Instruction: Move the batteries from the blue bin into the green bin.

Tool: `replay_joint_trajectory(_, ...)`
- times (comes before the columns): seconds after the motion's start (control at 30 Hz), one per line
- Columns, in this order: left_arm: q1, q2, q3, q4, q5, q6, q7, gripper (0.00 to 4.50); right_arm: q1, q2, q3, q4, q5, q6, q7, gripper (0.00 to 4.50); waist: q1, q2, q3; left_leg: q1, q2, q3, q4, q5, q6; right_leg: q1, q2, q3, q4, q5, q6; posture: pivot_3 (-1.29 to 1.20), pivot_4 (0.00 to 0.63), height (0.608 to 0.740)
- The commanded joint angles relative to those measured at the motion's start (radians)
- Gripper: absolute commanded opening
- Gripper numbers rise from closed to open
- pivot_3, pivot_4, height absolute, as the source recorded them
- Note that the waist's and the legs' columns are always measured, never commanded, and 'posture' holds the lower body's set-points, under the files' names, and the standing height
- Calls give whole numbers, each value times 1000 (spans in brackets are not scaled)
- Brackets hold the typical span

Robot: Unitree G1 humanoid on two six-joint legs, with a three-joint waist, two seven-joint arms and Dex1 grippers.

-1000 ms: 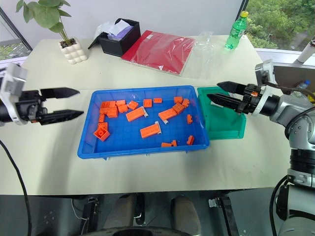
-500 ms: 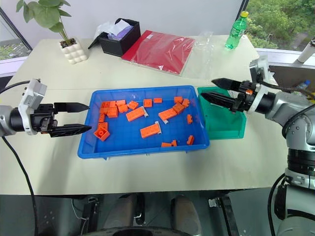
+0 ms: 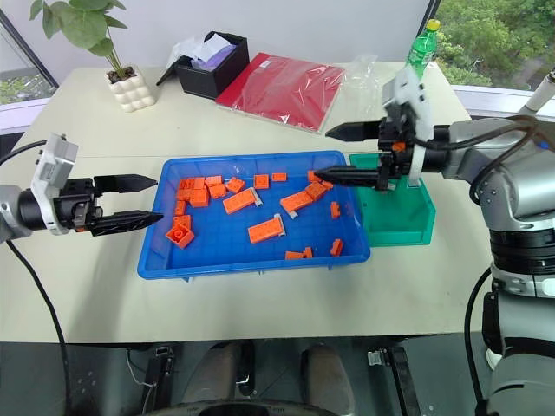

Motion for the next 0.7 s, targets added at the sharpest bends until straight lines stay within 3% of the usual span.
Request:
replay_joint_trajectory(0.03,-4,-8,37,-28,-16,-8,9,4500,-27,20,85,-34,-67,-69,51,4466,-2,0,0,0,0,0,0,0,0,0,0,0,0,0,0,0,150,740)
replay_joint_trajectory(0.33,26,-61,38,-76,-22,-5,49,4500,26,191,309,27,-353,-306,-39,4466,-3,0,0,-1,0,0,1,0,0,-1,0,0,2,0,0,0,150,740)
replay_joint_trajectory(0.57,55,-58,57,-93,-34,0,56,4500,-1,265,344,82,-427,-369,-34,4466,-1,0,0,-1,0,0,3,0,0,-1,0,0,3,0,0,0,150,740)
replay_joint_trajectory(0.7,60,-59,57,-94,-34,-3,64,4500,-76,362,346,179,-455,-383,-66,4466,-8,0,0,-1,0,0,4,0,-1,-1,0,0,4,0,0,0,150,740)
